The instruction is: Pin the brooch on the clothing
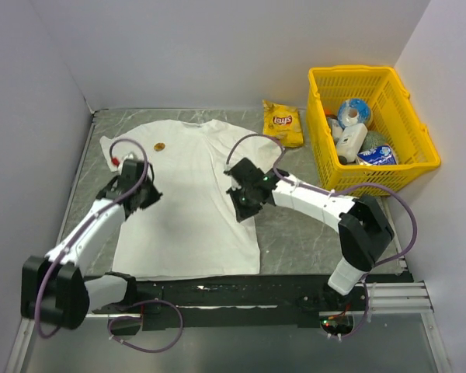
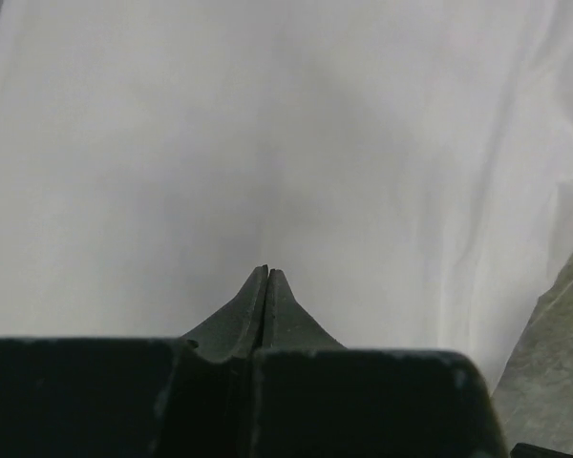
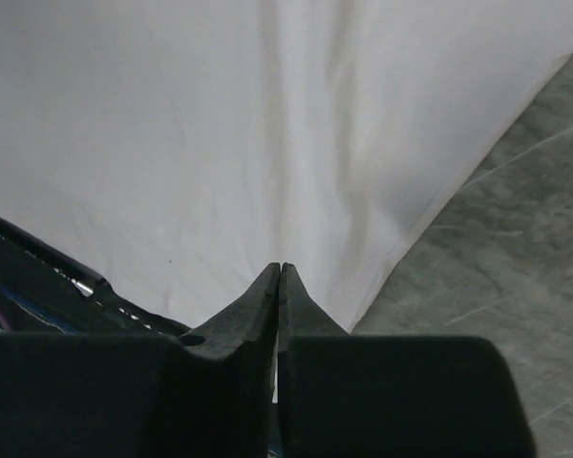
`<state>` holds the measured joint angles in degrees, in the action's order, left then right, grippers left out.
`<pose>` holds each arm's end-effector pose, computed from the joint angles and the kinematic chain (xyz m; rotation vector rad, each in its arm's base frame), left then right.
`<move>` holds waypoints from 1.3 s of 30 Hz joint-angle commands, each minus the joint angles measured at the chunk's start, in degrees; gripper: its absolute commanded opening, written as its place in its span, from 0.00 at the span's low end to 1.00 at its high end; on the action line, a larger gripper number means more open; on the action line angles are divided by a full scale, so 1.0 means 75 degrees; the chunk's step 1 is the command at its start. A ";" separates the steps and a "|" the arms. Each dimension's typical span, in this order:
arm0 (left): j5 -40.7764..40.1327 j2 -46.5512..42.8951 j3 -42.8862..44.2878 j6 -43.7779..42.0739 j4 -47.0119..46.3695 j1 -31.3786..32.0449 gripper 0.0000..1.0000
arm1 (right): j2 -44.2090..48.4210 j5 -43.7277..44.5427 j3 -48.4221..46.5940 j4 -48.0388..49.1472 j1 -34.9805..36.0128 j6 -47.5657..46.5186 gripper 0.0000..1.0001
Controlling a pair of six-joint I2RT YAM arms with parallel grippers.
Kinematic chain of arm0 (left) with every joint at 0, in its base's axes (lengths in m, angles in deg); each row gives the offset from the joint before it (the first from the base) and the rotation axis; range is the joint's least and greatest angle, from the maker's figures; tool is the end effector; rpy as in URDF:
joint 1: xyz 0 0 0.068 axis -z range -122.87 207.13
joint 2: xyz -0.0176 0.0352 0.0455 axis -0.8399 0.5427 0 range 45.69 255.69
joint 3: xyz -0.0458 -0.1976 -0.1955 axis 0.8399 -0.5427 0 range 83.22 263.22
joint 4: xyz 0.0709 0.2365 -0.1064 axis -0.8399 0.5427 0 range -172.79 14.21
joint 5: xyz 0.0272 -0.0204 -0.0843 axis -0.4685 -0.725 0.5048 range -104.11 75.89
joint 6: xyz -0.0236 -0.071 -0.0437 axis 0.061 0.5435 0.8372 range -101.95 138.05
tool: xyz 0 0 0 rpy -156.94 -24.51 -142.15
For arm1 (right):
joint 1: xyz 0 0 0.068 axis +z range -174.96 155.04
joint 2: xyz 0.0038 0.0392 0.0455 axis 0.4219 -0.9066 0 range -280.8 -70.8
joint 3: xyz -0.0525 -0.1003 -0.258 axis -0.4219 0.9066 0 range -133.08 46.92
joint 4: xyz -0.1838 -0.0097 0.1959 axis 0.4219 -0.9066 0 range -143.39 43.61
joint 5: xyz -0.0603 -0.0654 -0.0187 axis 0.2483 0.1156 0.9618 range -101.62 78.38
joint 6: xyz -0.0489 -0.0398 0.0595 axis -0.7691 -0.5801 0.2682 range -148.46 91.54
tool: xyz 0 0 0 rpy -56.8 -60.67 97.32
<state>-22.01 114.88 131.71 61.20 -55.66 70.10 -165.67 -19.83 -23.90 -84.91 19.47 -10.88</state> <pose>0.2765 -0.0529 0.2246 -0.6908 2.3147 -0.2908 0.2549 0.2652 0.2045 -0.6871 2.6714 0.5163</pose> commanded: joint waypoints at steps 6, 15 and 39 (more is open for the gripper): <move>-0.0753 -0.2170 -0.1882 0.2425 0.1422 0.0635 0.01 | 0.0017 0.1410 0.0525 0.0390 0.1576 0.0795 0.00; -0.0844 -0.0882 -0.1907 0.2824 0.1890 0.1269 0.01 | -0.0592 0.1891 0.1170 0.0496 0.2338 0.1206 0.00; -0.1114 -0.0529 -0.2575 0.4734 0.2979 0.3263 0.01 | -0.0969 0.1668 0.1944 0.0215 0.3709 0.2073 0.00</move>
<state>-32.08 111.49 114.62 94.34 -34.81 93.97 -170.56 -5.19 -12.98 -79.86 45.67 1.99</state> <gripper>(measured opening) 0.016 0.007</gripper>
